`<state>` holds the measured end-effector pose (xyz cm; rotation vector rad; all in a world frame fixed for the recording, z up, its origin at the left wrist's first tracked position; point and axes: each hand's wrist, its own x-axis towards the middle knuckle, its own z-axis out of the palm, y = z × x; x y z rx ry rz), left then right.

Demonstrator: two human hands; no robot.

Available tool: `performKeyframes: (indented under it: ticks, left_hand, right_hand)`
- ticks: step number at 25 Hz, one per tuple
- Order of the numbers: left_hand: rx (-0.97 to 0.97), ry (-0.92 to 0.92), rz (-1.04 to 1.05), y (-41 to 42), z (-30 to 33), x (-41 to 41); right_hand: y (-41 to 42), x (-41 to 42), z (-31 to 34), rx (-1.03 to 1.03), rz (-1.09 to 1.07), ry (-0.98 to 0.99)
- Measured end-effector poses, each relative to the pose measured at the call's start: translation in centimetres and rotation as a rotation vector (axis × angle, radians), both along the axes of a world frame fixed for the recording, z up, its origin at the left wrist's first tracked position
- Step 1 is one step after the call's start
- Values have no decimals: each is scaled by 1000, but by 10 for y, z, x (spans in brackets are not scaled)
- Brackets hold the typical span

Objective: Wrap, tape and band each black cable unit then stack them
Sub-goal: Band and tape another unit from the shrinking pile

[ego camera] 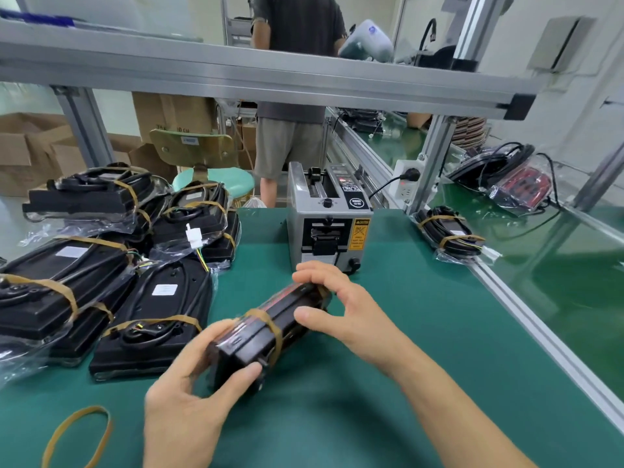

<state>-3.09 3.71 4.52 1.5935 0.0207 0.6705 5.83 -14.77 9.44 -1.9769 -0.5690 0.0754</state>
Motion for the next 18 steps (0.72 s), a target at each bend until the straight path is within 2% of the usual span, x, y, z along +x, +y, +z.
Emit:
performKeyframes:
  ticks: [3, 4, 5, 8, 10, 11, 12, 14, 18]
  left_hand:
    - [-30, 65, -107, 22, 2, -9]
    - [24, 111, -106, 25, 5, -12]
    - [155, 128, -60, 25, 13, -14]
    - [730, 45, 129, 4, 48, -10]
    - [995, 32, 63, -14, 63, 2]
    - [1088, 83, 26, -22, 68, 8]
    - [1140, 164, 15, -28, 72, 13]
    - [1113, 282, 9, -32, 74, 19]
    - [1025, 316, 67, -37, 72, 21]
  right_hand:
    - [-22, 10, -5, -65, 91, 100]
    - [-25, 12, -8, -48, 109, 145]
    - [-25, 13, -11, -21, 114, 177]
    - [-23, 18, -17, 54, 95, 191]
    - [-23, 20, -16, 53, 115, 193]
    - [-24, 21, -15, 43, 137, 204]
    - [-26, 23, -14, 34, 150, 217]
    - [-29, 30, -12, 73, 82, 221]
    - [-21, 66, -3, 254, -463, 177]
